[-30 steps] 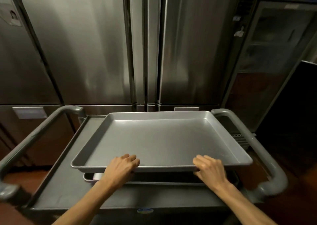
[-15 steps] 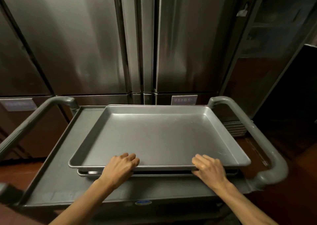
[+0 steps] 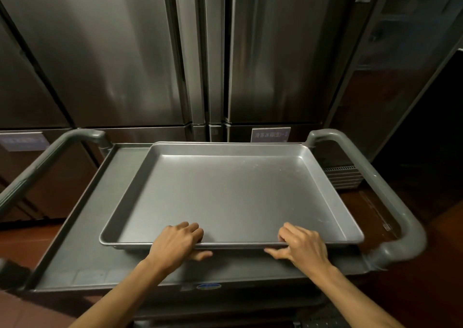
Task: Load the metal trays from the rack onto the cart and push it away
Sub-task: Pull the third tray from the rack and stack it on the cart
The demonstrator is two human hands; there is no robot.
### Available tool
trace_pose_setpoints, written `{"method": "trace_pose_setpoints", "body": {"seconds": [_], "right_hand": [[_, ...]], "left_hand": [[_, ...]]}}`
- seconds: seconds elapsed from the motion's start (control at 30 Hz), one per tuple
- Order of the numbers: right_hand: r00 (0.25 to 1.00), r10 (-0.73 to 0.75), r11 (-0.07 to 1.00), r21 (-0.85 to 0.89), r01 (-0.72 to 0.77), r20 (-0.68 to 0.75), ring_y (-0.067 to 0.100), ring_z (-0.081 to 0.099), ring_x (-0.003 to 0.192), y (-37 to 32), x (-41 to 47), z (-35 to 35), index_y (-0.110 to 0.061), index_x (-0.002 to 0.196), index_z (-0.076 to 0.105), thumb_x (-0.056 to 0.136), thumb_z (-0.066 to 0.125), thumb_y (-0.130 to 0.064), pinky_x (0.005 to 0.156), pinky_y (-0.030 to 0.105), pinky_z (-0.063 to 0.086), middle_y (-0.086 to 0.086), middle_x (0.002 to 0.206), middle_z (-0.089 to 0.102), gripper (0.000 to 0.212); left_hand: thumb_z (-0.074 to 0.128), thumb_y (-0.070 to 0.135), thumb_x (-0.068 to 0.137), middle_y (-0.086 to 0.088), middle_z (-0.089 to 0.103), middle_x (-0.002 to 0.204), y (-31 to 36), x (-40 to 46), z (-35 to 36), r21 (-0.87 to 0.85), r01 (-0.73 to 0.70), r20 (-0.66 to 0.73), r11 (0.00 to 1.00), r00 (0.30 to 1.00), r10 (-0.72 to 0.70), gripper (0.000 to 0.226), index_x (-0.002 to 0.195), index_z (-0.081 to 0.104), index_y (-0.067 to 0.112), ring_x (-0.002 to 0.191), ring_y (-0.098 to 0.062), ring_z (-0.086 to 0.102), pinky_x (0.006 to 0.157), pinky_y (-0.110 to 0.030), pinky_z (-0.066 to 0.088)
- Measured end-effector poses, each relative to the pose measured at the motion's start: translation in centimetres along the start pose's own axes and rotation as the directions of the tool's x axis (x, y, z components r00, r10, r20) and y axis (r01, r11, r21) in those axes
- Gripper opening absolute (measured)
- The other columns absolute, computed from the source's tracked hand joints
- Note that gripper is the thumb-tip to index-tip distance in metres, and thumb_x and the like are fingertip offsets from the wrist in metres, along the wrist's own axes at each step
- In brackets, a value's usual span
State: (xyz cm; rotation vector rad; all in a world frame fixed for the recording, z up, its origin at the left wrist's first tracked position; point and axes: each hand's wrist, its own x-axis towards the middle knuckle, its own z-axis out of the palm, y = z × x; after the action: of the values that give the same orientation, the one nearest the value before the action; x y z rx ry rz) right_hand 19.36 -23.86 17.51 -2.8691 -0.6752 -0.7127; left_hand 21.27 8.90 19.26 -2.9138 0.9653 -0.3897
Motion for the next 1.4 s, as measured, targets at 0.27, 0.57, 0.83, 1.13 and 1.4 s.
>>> {"method": "trace_pose_setpoints", "body": {"seconds": [0.27,0.57,0.83,1.13,1.4], "right_hand": [[0.998,-0.002,0.999,0.04,-0.001,0.062,0.014,0.052,0.051,-0.1,-0.2,-0.3,-0.019,0.065,0.053,0.07,0.078,-0.049,0.037,0.025,0.034,-0.003,0.063,0.052,0.039],[0.966,-0.091,0.995,0.065,0.078,0.242,0.016,0.057,0.07,0.1,0.8,-1.5,-0.022,0.074,0.064,0.078,0.075,-0.038,0.043,0.028,0.042,-0.007,0.076,0.059,0.02],[0.963,-0.065,0.995,0.095,0.041,0.26,0.016,0.057,0.069,0.6,1.8,-1.4,-0.021,0.071,0.065,0.079,0.074,-0.038,0.044,0.029,0.042,-0.007,0.074,0.059,0.021],[0.935,-0.08,0.951,0.308,-0.032,0.344,0.005,0.051,0.079,1.5,1.4,-0.6,-0.028,0.092,0.071,0.086,0.053,-0.06,0.059,0.026,0.043,-0.012,0.085,0.057,0.038],[0.908,-0.037,0.982,0.182,-0.044,0.417,0.006,0.054,0.09,0.7,-0.3,1.7,-0.031,0.109,0.06,0.083,0.058,-0.059,0.066,0.025,0.049,-0.013,0.1,0.057,0.039]], "left_hand": [[0.067,0.058,0.074,0.007,0.05,0.057,0.4,0.0,-0.3,0.057,-0.016,0.019,0.998,1.0,0.015,0.041,0.06,0.051,0.023,0.046,-0.013,0.049,0.037,-0.021,0.024],[0.078,0.044,0.071,0.006,0.053,0.057,0.4,0.4,-1.6,0.088,-0.126,0.034,0.988,0.992,0.123,0.033,0.058,0.057,0.022,0.046,-0.015,0.053,0.033,-0.019,0.029],[0.081,0.043,0.067,0.009,0.054,0.058,0.1,1.3,-1.5,0.088,-0.138,0.047,0.986,0.99,0.135,0.032,0.06,0.056,0.025,0.046,-0.012,0.053,0.037,-0.019,0.022],[0.037,0.064,0.084,0.008,0.052,0.058,-0.2,0.7,0.4,-0.038,-0.084,0.005,0.996,0.996,0.084,0.052,0.058,0.055,0.022,0.048,-0.012,0.052,0.034,-0.019,0.03],[0.063,0.061,0.075,0.009,0.062,0.074,0.5,0.3,0.8,-0.116,0.008,0.124,0.993,0.992,0.006,0.035,0.079,0.062,0.026,0.065,-0.015,0.06,0.045,-0.024,0.04]]}}
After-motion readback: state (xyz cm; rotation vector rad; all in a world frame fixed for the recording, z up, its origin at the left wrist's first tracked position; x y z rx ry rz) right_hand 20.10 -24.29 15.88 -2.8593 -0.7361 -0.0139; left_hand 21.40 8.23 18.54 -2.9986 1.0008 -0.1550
